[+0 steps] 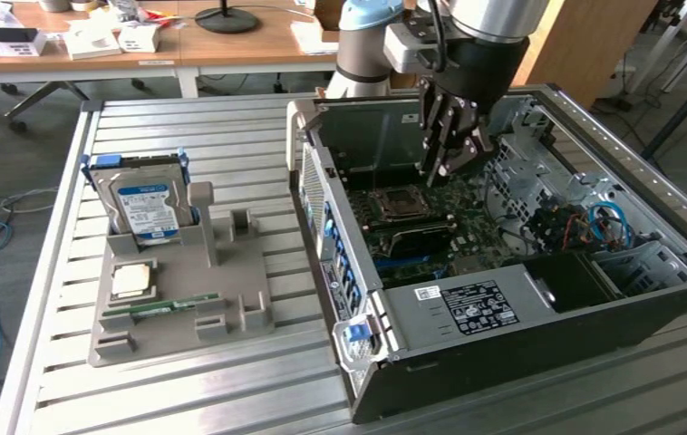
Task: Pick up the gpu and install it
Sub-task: 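Insert the gpu into the slot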
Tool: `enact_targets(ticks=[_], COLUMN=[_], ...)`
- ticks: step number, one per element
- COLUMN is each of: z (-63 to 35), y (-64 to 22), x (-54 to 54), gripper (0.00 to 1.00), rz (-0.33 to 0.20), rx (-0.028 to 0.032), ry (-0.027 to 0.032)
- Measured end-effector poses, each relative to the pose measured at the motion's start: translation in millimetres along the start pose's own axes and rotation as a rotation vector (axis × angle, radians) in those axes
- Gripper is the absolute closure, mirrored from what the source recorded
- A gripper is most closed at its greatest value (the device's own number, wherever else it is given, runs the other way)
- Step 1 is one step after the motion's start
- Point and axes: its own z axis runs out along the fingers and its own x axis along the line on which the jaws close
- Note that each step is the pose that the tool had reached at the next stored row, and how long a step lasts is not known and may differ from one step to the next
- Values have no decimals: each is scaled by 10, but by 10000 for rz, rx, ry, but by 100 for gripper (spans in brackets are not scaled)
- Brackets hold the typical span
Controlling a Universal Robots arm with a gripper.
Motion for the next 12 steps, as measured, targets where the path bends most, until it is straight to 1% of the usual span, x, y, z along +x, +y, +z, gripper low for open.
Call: enact_targets(ticks=[3,5,12], z=[1,20,144], y=[0,0,1], x=[0,1,6], gripper=[66,66,66], rz=[0,0,0], rx=[1,2,1], ry=[-1,-5,-2])
